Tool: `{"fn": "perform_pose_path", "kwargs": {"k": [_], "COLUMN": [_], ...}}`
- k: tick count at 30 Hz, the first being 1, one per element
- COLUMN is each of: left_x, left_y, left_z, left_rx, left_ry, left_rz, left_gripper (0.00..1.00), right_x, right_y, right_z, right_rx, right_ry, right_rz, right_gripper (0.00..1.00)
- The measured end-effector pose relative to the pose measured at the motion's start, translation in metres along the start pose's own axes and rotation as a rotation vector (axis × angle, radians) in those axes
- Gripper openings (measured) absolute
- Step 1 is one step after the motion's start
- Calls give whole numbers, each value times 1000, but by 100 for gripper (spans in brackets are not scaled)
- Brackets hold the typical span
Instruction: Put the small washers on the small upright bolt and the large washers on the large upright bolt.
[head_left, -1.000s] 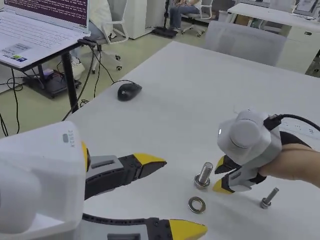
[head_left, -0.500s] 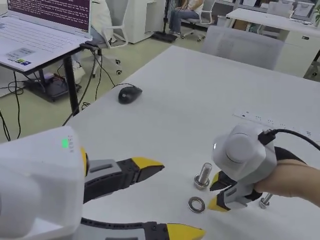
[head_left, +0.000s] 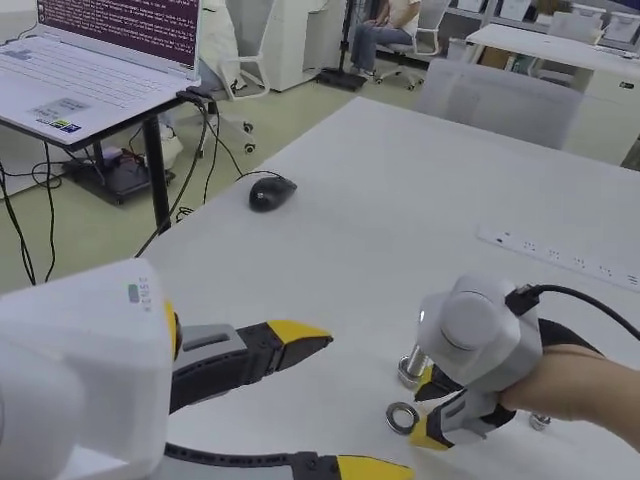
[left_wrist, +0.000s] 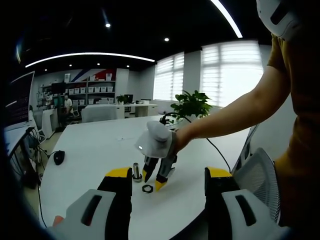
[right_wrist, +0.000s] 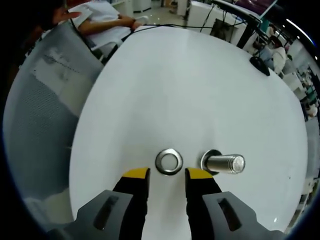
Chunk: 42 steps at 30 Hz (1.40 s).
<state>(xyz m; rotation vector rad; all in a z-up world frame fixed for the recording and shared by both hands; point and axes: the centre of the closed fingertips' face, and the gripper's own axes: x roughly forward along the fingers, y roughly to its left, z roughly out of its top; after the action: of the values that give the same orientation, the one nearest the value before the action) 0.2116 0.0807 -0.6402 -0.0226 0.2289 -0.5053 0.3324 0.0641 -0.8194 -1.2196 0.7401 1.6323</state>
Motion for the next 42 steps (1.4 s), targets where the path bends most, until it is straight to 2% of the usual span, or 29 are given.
{"fn": "perform_pose_path", "kwargs": {"k": [4, 16, 26, 28, 42], "left_x": [0, 2, 4, 4, 4], "left_y": [1, 3, 3, 3, 3], "left_z": [0, 0, 0, -1, -2], "left_rx": [-2, -2, -2, -1, -3], "left_ry": [1, 2, 2, 5, 5], "left_rz": [3, 5, 0, 0, 3], "left_gripper": [58, 58, 58, 58, 58], "right_x": [6, 9, 9, 9, 9], "right_y": [0, 1, 0, 0, 1], "right_z": [-1, 5, 4, 4, 6], "right_rx": [-6, 26, 25, 15, -2], "right_ry": [9, -15, -9, -7, -9], "right_rz": [8, 51, 53, 50, 39], "right_gripper": [31, 31, 31, 25, 22]}}
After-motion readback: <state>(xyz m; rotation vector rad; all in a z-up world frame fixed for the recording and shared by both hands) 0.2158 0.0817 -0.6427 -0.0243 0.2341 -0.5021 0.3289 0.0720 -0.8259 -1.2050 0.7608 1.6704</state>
